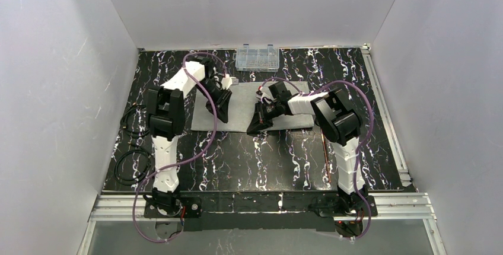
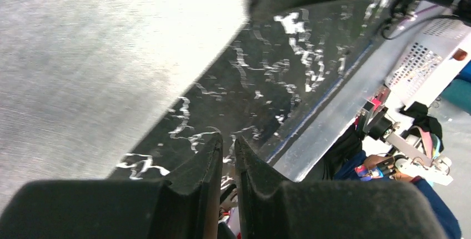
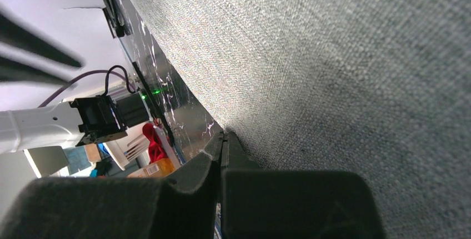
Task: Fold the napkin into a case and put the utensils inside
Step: Smooth out the rectangle-folded napkin at the center of the board.
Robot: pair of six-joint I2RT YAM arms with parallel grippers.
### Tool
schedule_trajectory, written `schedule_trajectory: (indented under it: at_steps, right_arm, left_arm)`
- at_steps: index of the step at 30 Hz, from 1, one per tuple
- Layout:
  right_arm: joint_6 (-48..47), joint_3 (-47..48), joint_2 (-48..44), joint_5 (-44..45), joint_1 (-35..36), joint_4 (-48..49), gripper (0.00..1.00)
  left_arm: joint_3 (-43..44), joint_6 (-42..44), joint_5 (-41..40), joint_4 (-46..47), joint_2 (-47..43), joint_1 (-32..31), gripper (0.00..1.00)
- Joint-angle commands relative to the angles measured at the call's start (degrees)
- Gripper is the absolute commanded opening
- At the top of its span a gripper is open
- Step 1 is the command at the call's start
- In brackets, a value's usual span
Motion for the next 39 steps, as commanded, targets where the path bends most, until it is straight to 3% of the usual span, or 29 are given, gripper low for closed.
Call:
schedule_trajectory:
  at_steps: [1, 6, 14, 19, 23, 30, 39]
  right_arm:
    - [0.4, 0.3, -1.2, 0.4, 0.0, -0.1, 0.07]
    - [0.9, 0.8, -0.5, -0.9, 0.0, -0.1, 0.07]
    - [0.0, 3.3, -0.3, -1.2, -0.6, -3.5, 0.07]
    - [0.0, 4.4, -0.2, -2.1, -0.8, -4.7, 0.09]
    - [-0.3, 4.4, -0.4, -1.9, -0.8, -5.1, 0.09]
    - [0.6, 2.6, -0.5, -1.9, -0.9, -3.2, 0.09]
    - [1.4, 2.1, 0.0, -2.1, -0.8, -1.9, 0.09]
  left_arm:
    - [-2.4, 0.7, -6.5, 1.1, 5.2, 2.8, 0.12]
    - [-8.8, 2.3, -9.2, 4.7, 4.0, 3.8, 0.12]
    - [-9.7, 2.4, -13.4, 7.0, 5.8, 4.9, 0.11]
    - [-8.3, 1.7, -9.4, 5.1, 6.4, 6.4, 0.09]
    - [-7.1, 0.7, -2.9, 3.9, 0.0, 6.8, 0.09]
    - [1.3, 2.8, -0.8, -2.8, -2.3, 7.1, 0.13]
    - [-10.7, 5.0, -17.4, 6.4, -3.2, 7.1, 0.11]
